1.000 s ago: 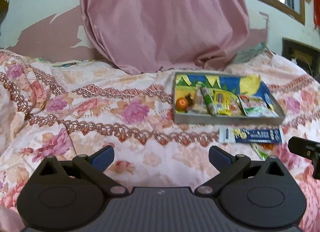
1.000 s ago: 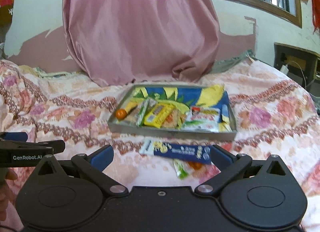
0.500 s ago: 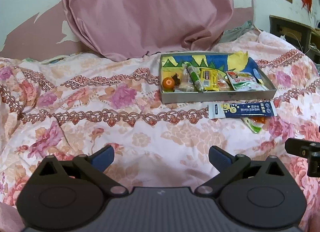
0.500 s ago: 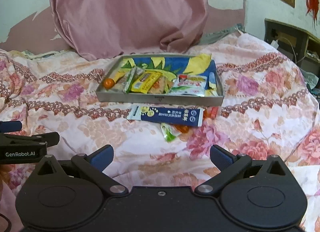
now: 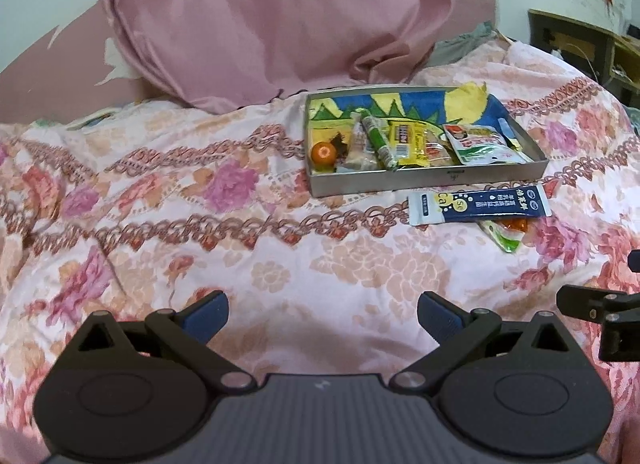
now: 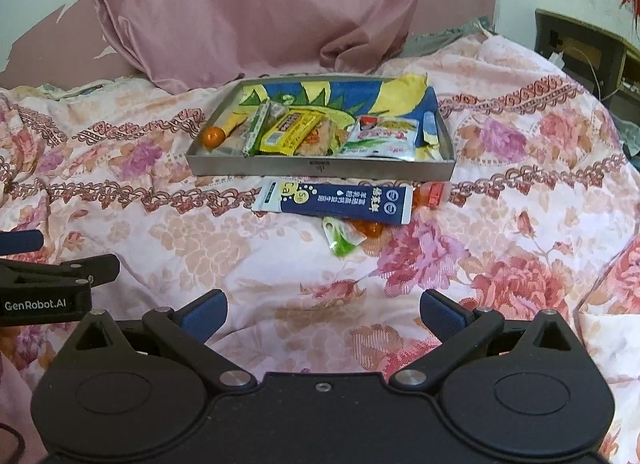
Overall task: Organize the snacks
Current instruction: 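Close the left gripper on the blue Se tube packet while the right gripper closes on the orange clear packet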
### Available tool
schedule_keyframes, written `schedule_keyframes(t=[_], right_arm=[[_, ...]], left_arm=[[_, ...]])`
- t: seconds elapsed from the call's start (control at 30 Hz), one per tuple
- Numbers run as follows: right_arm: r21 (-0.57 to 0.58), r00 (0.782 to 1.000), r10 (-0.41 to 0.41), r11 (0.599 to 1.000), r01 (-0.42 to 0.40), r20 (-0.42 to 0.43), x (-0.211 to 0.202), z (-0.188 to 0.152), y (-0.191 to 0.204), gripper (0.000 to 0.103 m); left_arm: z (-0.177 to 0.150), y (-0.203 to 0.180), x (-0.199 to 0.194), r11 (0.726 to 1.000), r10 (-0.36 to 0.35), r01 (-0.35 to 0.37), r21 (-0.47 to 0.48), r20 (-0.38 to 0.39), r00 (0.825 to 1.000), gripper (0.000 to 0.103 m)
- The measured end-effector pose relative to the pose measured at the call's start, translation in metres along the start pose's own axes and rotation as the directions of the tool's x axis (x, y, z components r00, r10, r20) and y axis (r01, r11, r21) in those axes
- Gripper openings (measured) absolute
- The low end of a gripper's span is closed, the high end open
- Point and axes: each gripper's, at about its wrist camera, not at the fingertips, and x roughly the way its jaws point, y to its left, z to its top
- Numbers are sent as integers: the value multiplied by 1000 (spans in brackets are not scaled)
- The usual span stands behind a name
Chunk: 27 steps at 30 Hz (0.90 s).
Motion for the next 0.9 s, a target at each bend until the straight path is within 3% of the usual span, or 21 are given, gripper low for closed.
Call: schedule_keyframes(t=[0.23,0.33,0.47,0.63,0.8,0.9], right_arm=[[-11,999,-10,1000,10,-37,20,18,-12,102],[-21,998,12,1000,-13,-62,32,28,-25,102],[-35,996,13,999,-16,-89,50,37,-41,102],[-54,994,5,998,-11,-112,71,46,-60,102],[-1,992,24,1000,-24,-128,90,50,-81,102],[56,984,65,997,-56,-167,103,50,-87,100]], left_arm=[[32,-19,25,986,-65,63,153,10,998,103],[45,-32,41,960,-114,100,261,39,993,103],[57,-55,63,903,-194,145,403,82,978,103],[61,-82,95,794,-316,221,566,74,946,103],[57,-109,118,609,-452,309,731,0,892,103],[56,-123,129,515,-480,320,795,-42,876,103]])
